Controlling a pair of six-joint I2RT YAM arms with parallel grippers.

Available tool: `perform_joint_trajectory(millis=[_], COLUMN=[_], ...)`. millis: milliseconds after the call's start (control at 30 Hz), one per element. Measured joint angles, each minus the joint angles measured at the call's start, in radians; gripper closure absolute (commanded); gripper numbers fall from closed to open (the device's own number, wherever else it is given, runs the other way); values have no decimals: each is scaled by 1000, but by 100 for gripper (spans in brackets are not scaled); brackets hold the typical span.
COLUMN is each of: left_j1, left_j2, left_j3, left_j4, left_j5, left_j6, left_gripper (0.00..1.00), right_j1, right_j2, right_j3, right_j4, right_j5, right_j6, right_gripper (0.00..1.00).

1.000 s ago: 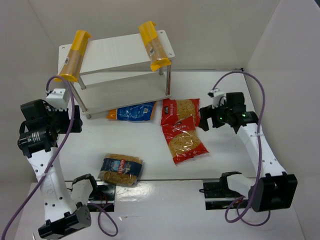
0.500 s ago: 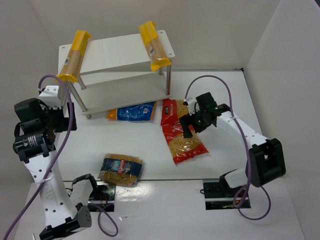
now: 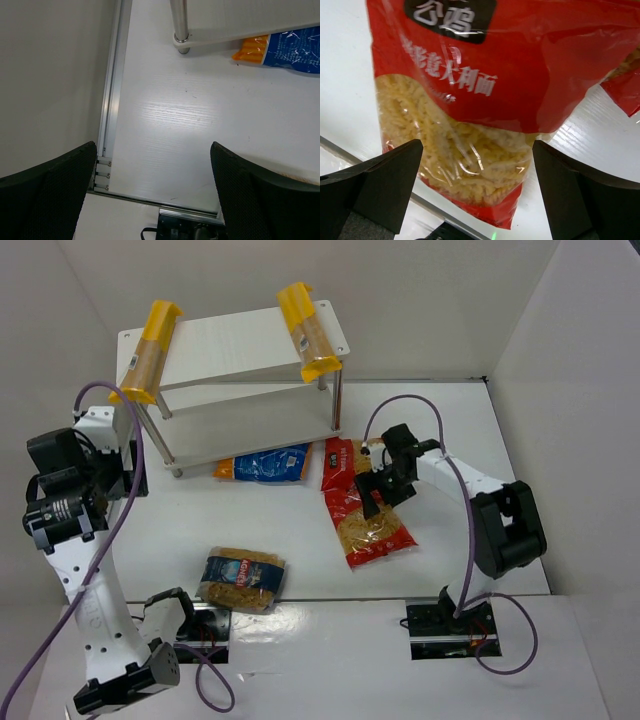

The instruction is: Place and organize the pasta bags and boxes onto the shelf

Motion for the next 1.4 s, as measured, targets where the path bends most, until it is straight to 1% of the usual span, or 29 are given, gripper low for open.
perform_joint_trajectory(millis=[200, 400, 633, 667, 700, 733, 767, 800, 900, 1033, 1100, 1267, 1400], left_j1=[0, 0, 0, 0, 0, 0, 0, 0, 0, 0, 0, 0, 0], left_j2=[3, 10, 31, 32, 32, 32, 32, 32, 33, 37, 38, 40, 60], left_j3=[8, 9, 9, 9, 9, 9, 9, 9, 9, 16, 23, 48, 95], left_j4=[2, 6, 12, 13, 13, 15, 17, 19, 21, 17, 13, -24, -74], left_j5=[-25, -43, -48, -49, -49, -49, -49, -49, -47, -14, 16, 122, 247], left_j6=[20, 21, 21, 21, 21, 21, 21, 21, 21, 28, 47, 92, 138], left_gripper=[0, 0, 0, 0, 0, 0, 0, 0, 0, 0, 0, 0, 0], right_j1=[-56, -60, -63, -64, -66, -66, -66, -64, -58, -31, -24, -19, -19], right_j2=[59, 76, 162, 175, 189, 197, 202, 204, 194, 180, 178, 178, 178], right_j3=[15, 22, 66, 74, 84, 87, 91, 97, 125, 132, 155, 262, 366], right_j4=[-11, -18, -51, -57, -64, -66, -72, -80, -121, -132, -169, -277, -356], right_j5=[-5, -5, -68, -77, -89, -100, -115, -135, -185, -220, -253, -386, -490], right_j6=[3, 8, -27, -32, -39, -50, -56, -59, -61, -112, -153, -282, -383], right_gripper=[1, 1, 1, 5, 30, 49, 70, 100, 100, 100, 100, 100, 100])
